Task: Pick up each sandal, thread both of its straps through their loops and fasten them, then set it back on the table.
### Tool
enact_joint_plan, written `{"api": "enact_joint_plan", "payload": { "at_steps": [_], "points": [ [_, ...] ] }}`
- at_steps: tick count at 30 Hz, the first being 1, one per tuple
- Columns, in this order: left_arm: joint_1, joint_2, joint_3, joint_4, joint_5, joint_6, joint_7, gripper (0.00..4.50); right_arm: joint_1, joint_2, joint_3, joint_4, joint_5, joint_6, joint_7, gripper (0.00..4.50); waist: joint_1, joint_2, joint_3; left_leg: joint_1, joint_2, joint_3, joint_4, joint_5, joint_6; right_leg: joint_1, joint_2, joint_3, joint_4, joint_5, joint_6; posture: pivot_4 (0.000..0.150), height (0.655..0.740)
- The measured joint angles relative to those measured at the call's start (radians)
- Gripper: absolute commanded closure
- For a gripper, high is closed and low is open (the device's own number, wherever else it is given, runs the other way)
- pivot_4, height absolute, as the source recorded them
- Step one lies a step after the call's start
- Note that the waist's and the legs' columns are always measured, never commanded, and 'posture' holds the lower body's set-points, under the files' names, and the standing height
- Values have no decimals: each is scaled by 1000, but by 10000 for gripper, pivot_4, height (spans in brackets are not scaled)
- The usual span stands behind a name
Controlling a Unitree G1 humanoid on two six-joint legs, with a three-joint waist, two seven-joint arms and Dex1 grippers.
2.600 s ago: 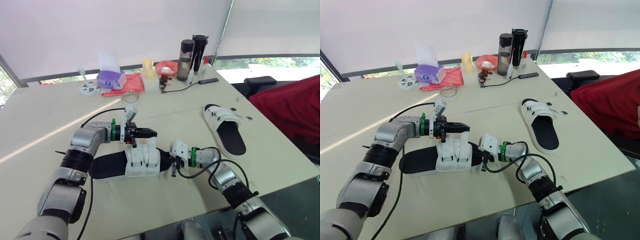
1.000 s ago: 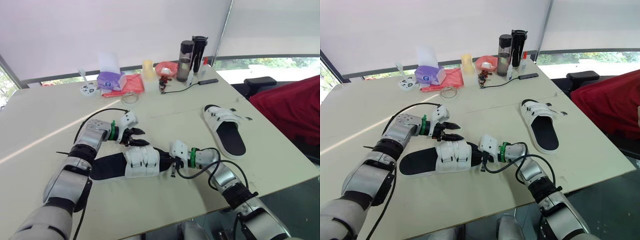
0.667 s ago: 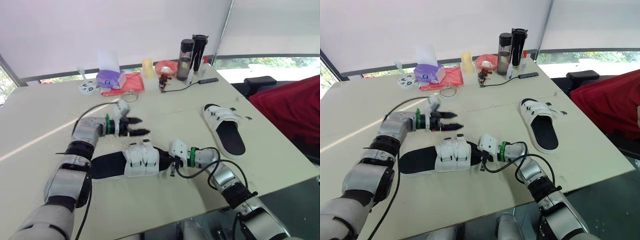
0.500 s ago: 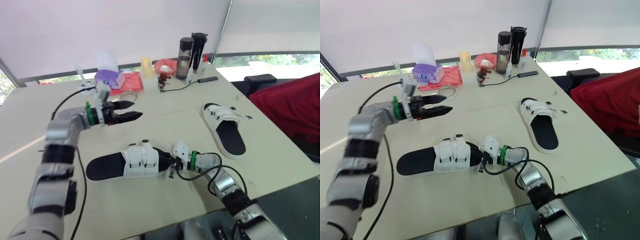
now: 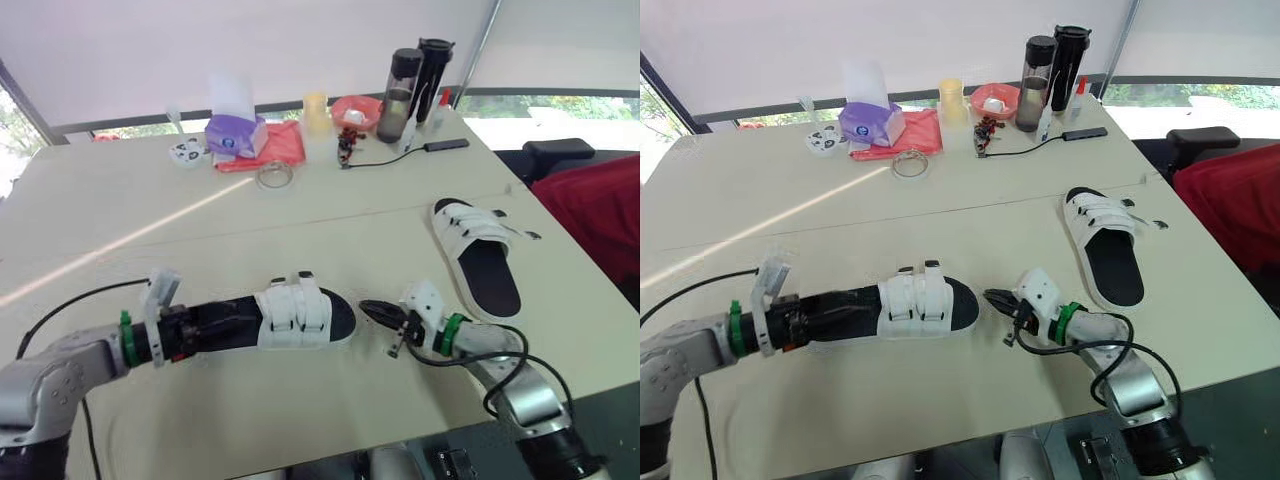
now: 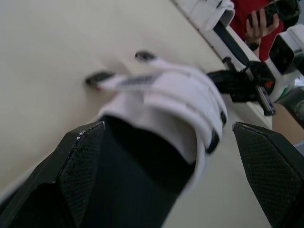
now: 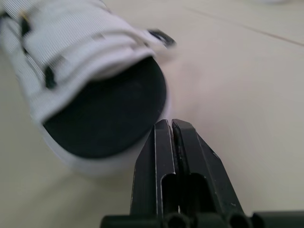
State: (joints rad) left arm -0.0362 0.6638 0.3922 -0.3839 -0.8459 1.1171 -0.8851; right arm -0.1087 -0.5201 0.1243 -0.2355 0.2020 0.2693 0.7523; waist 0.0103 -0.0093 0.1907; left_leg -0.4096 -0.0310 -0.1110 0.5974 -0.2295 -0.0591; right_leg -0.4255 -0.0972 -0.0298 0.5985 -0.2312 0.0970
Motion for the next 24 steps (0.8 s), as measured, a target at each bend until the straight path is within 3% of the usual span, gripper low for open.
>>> {"api": "enact_joint_plan", "payload": {
  "at_steps": [5,9,24],
  "points": [
    [67,13,16,-72,-88,14,9,433,29,-51,-67,-117,43,72,2,44560,3,0,1,0,0,1,1,0,0,0,0,0,-1,0,-1,1500,7400],
    [40,-33,-36,-57,-106,12,57,433,35,-72,-100,-187,77,126,-1,44560,3,0,1,0,0,1,3,0,0,1,0,0,-1,0,-1,1500,7400],
    [-146,-146,-242,177,-22,-131,71,433,62,-83,-107,-273,83,204,-72,44560,8,2,0,0,-1,0,16,0,1,8,0,-1,4,0,0,1500,7400]
  ]
}}
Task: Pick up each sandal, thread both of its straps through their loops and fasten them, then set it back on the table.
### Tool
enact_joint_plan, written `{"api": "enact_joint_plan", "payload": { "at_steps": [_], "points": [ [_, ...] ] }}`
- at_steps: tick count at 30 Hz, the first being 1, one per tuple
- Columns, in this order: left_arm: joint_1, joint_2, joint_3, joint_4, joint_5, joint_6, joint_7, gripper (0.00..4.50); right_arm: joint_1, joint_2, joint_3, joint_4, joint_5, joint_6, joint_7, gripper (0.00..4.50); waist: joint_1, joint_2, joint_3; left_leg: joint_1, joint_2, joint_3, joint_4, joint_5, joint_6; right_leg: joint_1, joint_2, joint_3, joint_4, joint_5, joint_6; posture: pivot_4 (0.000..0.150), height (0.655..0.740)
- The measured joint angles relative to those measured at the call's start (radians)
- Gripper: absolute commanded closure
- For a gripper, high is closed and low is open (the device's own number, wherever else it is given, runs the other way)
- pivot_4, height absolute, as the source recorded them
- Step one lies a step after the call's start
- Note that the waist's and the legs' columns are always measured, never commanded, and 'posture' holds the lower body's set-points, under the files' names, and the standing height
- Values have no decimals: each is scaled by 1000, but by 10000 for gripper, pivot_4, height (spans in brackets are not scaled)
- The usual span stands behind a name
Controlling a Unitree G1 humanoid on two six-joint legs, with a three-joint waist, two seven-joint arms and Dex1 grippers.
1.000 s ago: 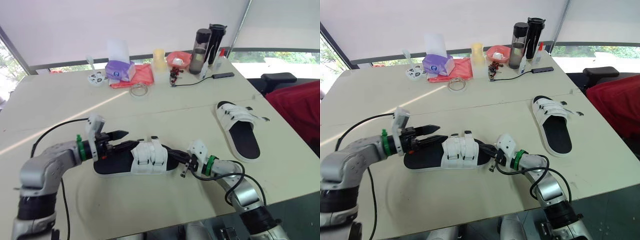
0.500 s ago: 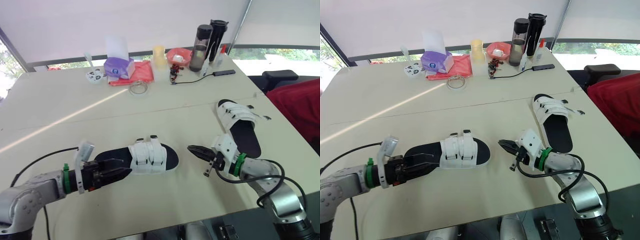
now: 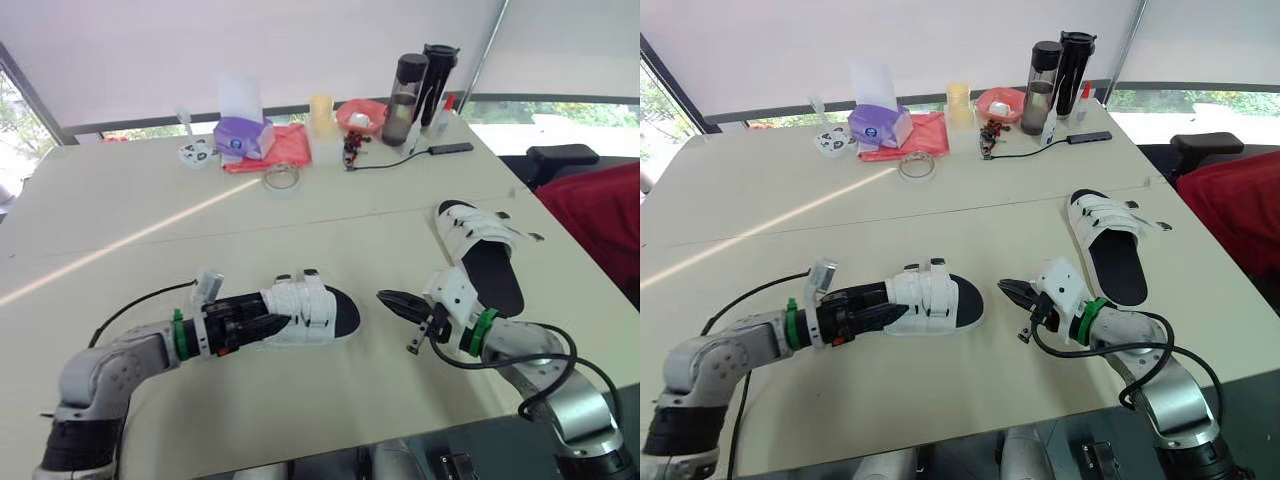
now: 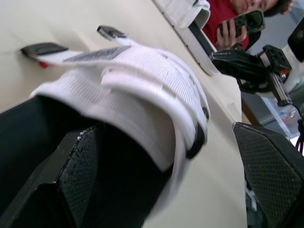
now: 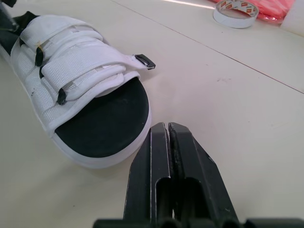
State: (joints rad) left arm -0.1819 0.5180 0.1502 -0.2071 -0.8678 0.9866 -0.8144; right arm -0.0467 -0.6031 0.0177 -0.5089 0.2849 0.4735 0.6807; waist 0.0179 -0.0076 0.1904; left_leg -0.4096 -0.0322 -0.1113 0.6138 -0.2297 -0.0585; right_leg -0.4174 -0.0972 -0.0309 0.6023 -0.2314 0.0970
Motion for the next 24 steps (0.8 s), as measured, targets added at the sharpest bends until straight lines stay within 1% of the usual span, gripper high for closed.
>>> {"api": "enact_joint_plan", "payload": {
  "at_steps": [3,6,11,16,19,22,24],
  "points": [
    [-14,-46,-14,11,-22,12,1,433,9,0,0,0,-1,0,-8,44560,-6,-1,0,0,0,0,1,0,0,1,0,1,0,1,0,1500,7400],
    [-36,-93,-3,20,-75,35,23,433,10,0,1,0,-6,0,-15,44560,-5,-1,0,0,0,0,1,0,0,0,0,1,2,3,-2,1500,7400],
    [-49,-125,30,28,-147,72,75,433,10,1,11,0,-8,0,-26,44560,-6,-1,1,0,-1,-1,1,0,0,-4,0,2,10,2,2,1500,7400],
    [-47,-152,36,14,-205,96,132,433,9,9,22,6,-19,-10,-30,44560,-6,-1,1,1,-1,-1,3,0,0,-3,0,2,11,1,1,1500,7400],
    [-47,-152,40,8,-214,96,151,433,7,14,33,8,-28,-21,-32,44560,-7,-1,1,1,-2,-1,3,0,0,-3,0,2,12,1,1,1500,7400],
    [-46,-152,40,9,-214,96,169,8817,6,17,38,9,-31,-22,-35,44560,-6,-1,1,1,-2,-1,3,0,0,-3,0,3,12,1,1,1500,7400],
    [-46,-152,39,9,-214,96,176,18449,6,17,38,12,-36,-23,-35,44560,-6,-1,1,1,-2,-1,3,0,0,-3,0,3,12,1,1,1500,7400]
  ]
}}
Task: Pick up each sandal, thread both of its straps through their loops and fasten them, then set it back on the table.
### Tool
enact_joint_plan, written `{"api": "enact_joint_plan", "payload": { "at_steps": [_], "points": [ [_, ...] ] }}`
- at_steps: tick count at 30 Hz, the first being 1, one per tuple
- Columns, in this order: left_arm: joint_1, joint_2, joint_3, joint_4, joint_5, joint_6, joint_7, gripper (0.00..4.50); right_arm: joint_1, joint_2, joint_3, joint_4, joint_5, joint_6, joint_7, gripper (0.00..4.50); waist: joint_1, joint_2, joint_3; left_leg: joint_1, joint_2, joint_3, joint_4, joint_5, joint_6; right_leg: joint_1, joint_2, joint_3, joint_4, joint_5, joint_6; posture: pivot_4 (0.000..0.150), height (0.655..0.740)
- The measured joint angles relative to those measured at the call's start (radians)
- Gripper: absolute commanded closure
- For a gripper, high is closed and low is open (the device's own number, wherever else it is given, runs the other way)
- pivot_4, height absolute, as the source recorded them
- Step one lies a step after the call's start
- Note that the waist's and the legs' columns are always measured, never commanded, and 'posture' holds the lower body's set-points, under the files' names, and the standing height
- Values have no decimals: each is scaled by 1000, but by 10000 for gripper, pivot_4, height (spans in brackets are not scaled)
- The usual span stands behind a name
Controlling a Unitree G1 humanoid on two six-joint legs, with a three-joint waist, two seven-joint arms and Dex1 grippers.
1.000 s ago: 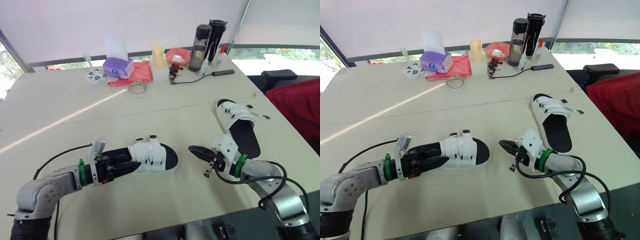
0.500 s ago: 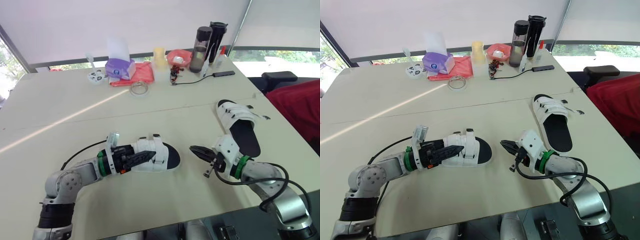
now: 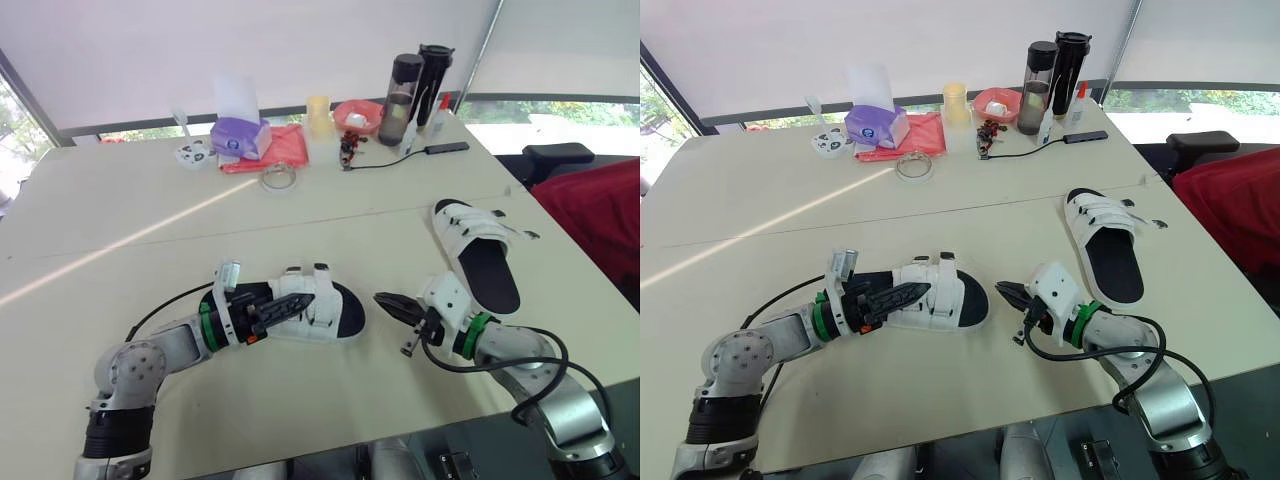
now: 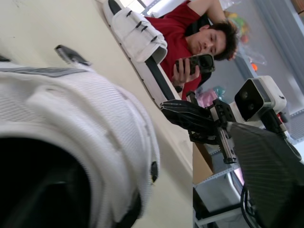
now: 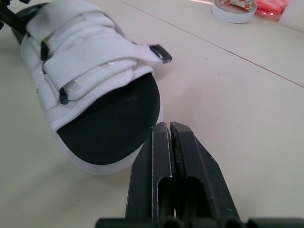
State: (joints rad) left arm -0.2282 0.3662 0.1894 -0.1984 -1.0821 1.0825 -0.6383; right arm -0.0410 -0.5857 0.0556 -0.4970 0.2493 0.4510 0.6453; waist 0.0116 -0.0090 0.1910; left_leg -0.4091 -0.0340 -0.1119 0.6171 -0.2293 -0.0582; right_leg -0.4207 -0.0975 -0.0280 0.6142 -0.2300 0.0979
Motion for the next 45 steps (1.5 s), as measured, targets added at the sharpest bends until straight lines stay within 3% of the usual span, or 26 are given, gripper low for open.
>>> {"api": "enact_joint_plan", "payload": {
  "at_steps": [5,6,12,18,22,27,30,37,41,45],
  "points": [
    [1,1,-11,0,1,0,4,43892,0,1,0,3,-4,-4,-1,44560,0,0,0,0,0,0,0,0,0,0,0,0,0,0,0,1500,7400],
    [2,1,-14,1,1,0,6,44510,0,3,0,3,-6,-5,-1,44560,0,0,0,0,0,0,0,0,0,0,0,0,1,0,0,1500,7400],
    [-1,-13,-14,1,-3,1,28,44510,0,18,0,8,-9,-6,-6,44560,0,0,0,0,0,0,2,0,0,0,0,0,1,0,0,1500,7400],
    [-82,-177,46,15,-93,-17,264,44510,-13,55,-56,28,4,-8,-43,44560,3,0,0,0,-1,-1,9,0,0,4,0,0,2,2,2,1500,7400],
    [-245,-385,114,46,-34,-235,550,44510,-29,102,-65,59,18,-5,-62,44560,4,-3,1,1,-2,-4,14,0,0,9,0,-1,2,2,2,1500,7400],
    [-355,-506,159,114,112,-491,760,44510,-50,119,-68,80,17,-9,-92,44560,1,-3,1,2,-3,-2,13,-1,1,10,0,1,1,3,6,1500,7400],
    [-409,-523,226,236,167,-633,859,44510,-59,124,-66,90,10,-16,-96,44560,1,-3,1,2,-3,-2,13,-1,1,9,0,1,1,3,7,1500,7400],
    [-522,-522,319,478,236,-890,879,44510,-65,127,-58,101,5,-28,-97,44560,8,-5,2,1,-4,-3,15,-1,2,11,0,0,-1,4,7,1500,7400],
    [-628,-506,383,723,231,-1008,802,44510,-84,131,-30,112,-6,-37,-94,44560,4,-5,2,1,-4,-3,15,-1,2,11,0,0,-1,4,7,1500,7400],
    [-630,-500,386,823,243,-1056,751,26426,-86,131,-24,122,-11,-48,-89,44560,-3,-5,2,2,-4,-3,14,-2,3,11,0,0,0,4,9,1500,7400]
  ]
}}
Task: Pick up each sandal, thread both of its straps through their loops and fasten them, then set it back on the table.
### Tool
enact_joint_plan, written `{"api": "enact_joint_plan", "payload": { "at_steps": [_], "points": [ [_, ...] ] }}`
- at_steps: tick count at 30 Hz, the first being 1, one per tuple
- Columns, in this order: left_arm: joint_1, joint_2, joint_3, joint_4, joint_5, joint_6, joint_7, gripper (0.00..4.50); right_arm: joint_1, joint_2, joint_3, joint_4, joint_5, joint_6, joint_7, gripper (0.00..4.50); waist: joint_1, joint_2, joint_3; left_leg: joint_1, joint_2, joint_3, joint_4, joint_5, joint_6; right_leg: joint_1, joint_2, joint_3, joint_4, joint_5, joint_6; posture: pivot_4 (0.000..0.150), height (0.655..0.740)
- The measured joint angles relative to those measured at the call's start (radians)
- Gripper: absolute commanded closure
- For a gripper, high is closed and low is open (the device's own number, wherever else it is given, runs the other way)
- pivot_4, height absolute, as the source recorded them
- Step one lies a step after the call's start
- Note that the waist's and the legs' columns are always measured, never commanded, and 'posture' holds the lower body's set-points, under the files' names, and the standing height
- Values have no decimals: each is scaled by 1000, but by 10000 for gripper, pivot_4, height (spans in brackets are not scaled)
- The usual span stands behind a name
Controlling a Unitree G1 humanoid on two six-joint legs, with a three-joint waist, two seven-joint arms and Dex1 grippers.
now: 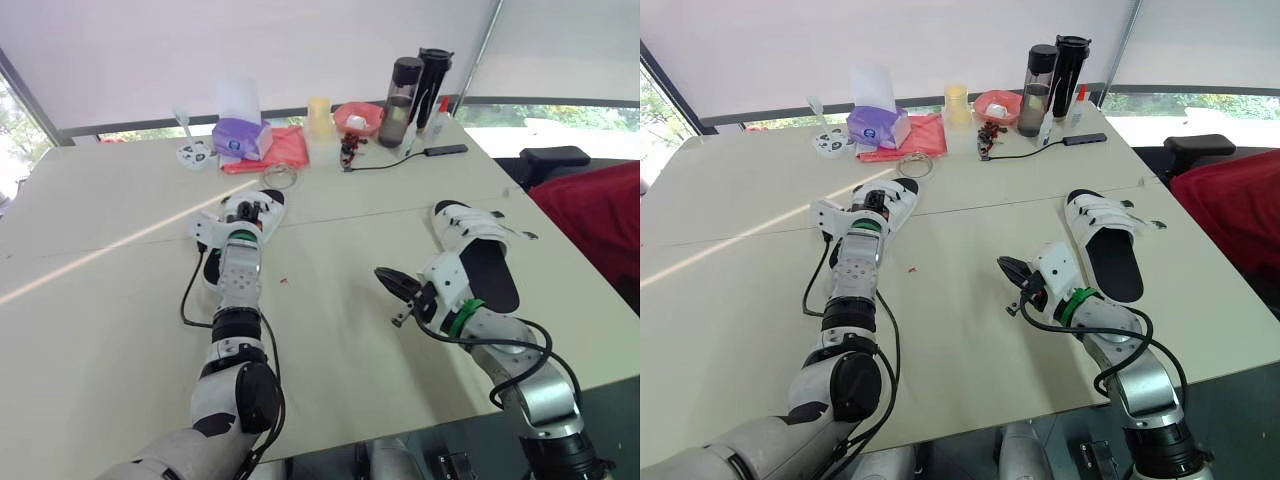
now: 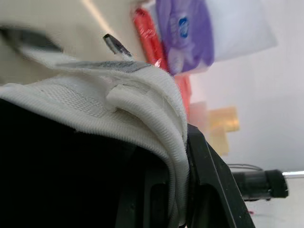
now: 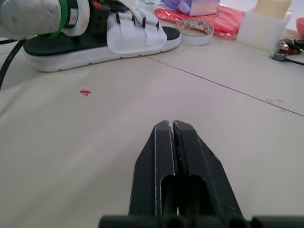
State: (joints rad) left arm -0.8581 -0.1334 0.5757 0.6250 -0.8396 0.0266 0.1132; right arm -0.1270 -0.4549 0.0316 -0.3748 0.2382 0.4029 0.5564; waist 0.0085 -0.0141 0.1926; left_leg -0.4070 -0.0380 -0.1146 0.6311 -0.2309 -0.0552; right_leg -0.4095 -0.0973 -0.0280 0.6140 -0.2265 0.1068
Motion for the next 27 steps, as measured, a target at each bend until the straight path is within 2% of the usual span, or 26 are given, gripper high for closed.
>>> {"api": "enact_joint_plan", "payload": {
  "at_steps": [5,9,13,18,22,25,27],
  "points": [
    [6,5,-3,-3,-1,-14,-35,356,0,0,0,8,-1,-4,1,44560,3,0,0,1,0,0,1,0,0,1,0,0,1,0,0,1500,7400],
    [53,9,-28,-80,13,35,-22,356,2,1,2,8,-2,-7,-1,44560,-3,0,-1,3,0,0,0,0,0,2,0,1,1,0,0,1500,7400],
    [252,55,-186,-366,87,244,32,356,8,4,3,10,-2,-9,-2,44560,-11,1,-1,3,0,0,-1,0,0,2,0,2,2,0,0,1500,7400],
    [422,133,-238,-653,60,488,108,356,29,4,2,11,-1,-11,-1,44560,-18,1,-1,4,0,0,-1,0,0,2,0,2,3,0,0,1500,7400],
    [582,319,-321,-864,77,654,56,356,50,5,-2,18,1,-14,0,44560,-22,1,-1,5,1,0,-1,0,0,1,0,3,5,-1,-2,1500,7400],
    [685,484,-409,-1004,111,692,-93,356,51,31,-24,19,31,0,-13,44560,-18,2,-1,5,1,0,-1,0,0,2,0,3,5,-3,-5,1500,7400],
    [744,556,-460,-1073,130,685,-200,356,51,55,-51,19,67,22,-28,44560,-15,3,-2,4,0,1,-1,0,0,2,0,4,4,-3,-5,1500,7400]
  ]
}}
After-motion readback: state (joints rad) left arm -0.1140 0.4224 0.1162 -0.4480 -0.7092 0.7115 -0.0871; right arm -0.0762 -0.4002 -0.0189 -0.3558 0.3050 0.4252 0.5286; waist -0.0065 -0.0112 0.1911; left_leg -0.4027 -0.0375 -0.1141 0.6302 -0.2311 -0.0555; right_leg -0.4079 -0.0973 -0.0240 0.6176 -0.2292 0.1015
